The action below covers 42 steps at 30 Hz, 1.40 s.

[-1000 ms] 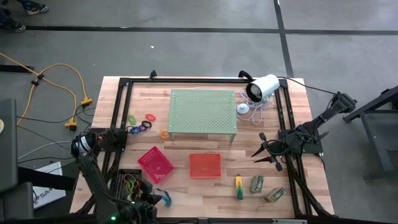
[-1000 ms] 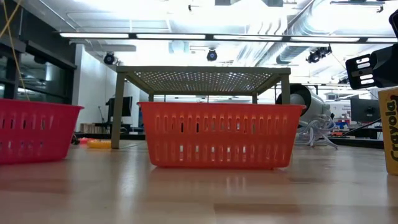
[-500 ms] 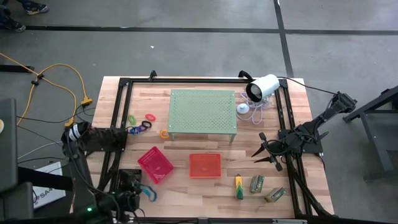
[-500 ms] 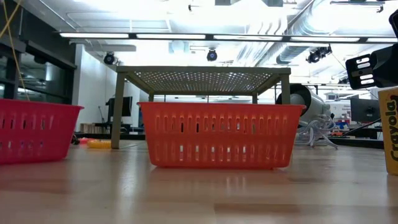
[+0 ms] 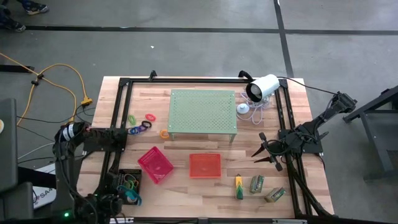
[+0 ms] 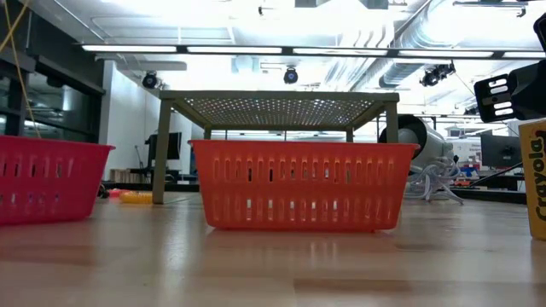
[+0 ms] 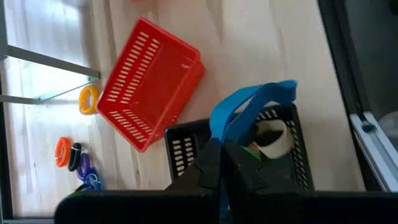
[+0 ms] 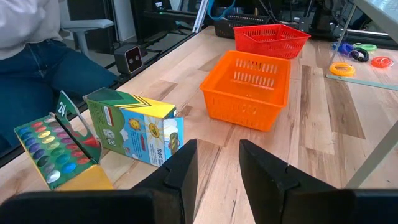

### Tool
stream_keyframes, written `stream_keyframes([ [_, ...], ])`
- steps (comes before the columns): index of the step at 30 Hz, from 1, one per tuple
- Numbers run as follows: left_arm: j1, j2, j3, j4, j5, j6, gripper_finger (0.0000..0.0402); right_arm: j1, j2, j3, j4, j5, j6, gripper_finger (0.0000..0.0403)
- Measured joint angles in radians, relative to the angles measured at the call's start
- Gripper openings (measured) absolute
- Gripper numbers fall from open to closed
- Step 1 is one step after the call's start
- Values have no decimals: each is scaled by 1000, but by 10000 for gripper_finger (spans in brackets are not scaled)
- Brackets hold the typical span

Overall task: Pick & Place Office Desk Supplies
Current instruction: Put the blue rubber band into the black bin

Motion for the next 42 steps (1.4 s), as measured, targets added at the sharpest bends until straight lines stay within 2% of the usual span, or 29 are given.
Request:
stream_keyframes([
  [15, -2, -34, -8, 0, 26, 64, 1, 0, 0, 0, 0, 0, 0, 106],
  [20, 17, -55, -18, 1, 73, 28, 1, 0, 0, 0, 0, 0, 0, 106],
  [29, 51, -176, -155, -2, 119, -89, 1, 0, 0, 0, 0, 0, 0, 106],
  [36, 52, -182, -209, 32, 178, -127, 1, 0, 0, 0, 0, 0, 0, 106],
  [42, 52, -182, -257, 140, 209, -130, 1, 0, 0, 0, 0, 0, 0, 106],
])
